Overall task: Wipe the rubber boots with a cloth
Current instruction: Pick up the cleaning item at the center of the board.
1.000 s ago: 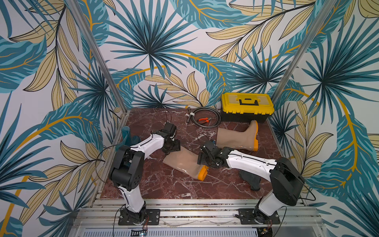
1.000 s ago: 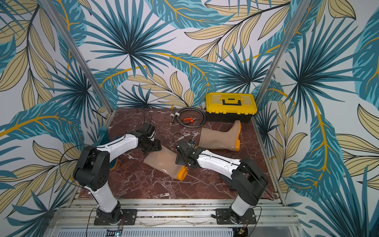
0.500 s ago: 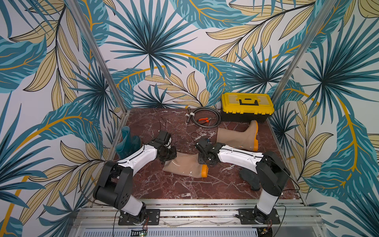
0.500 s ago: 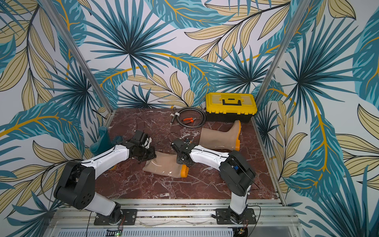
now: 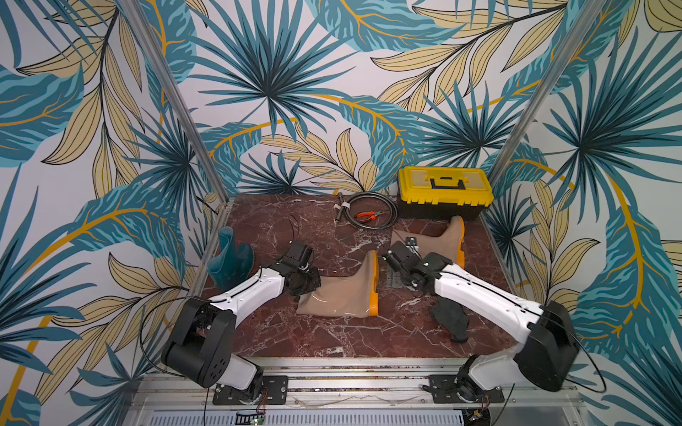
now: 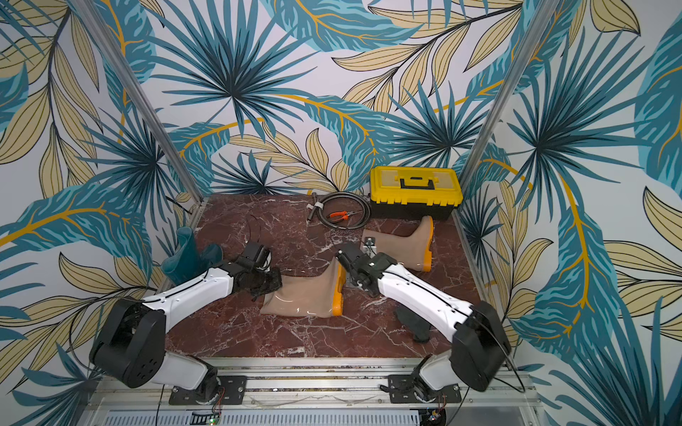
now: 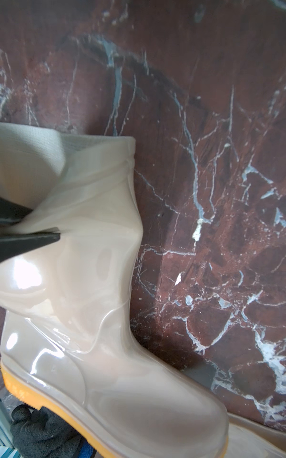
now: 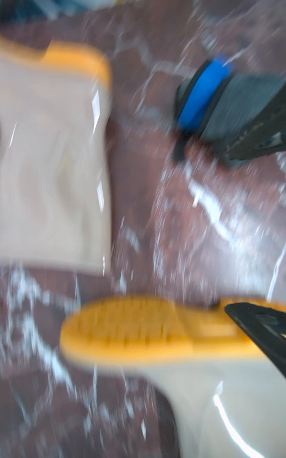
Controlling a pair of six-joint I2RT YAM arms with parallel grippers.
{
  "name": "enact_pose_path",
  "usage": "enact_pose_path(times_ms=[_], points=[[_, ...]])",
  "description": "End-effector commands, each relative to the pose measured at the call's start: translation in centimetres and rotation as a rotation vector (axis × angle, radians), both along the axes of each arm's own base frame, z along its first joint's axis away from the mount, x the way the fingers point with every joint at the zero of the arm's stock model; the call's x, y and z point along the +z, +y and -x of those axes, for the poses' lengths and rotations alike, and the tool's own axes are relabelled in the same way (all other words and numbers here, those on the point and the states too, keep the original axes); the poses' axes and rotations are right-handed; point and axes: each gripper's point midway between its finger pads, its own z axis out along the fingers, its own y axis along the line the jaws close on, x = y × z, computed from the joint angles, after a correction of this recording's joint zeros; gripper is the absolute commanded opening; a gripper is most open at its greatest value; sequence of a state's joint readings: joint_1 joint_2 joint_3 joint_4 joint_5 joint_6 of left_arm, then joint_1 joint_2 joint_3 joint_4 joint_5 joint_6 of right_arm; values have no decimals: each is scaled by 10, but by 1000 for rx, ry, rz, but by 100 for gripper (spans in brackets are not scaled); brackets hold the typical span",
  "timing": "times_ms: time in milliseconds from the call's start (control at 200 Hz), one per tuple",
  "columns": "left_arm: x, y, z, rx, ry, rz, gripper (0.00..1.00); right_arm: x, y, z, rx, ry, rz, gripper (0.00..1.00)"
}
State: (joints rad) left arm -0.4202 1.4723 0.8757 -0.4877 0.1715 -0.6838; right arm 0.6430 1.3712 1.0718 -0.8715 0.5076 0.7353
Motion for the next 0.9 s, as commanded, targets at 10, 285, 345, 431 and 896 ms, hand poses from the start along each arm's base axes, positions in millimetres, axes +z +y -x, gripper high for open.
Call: enact_pose_path(times_ms=[10, 285, 345, 431, 896], points=[[7, -9, -5, -4, -42, 29, 8, -20, -81, 58, -206, 89, 73, 90], [8, -13, -4, -21, -36, 43, 8, -67, -99, 64, -352, 163, -95, 92], [7, -13, -3, -20, -35, 44, 7, -82, -98, 57, -370, 191, -121, 92], [6, -14, 1, -27, -28, 49, 7, -104, -95, 47, -393, 229, -169, 92], [37, -13, 19, -140, -96, 182, 61, -91, -46, 25, -232, 215, -413, 0]])
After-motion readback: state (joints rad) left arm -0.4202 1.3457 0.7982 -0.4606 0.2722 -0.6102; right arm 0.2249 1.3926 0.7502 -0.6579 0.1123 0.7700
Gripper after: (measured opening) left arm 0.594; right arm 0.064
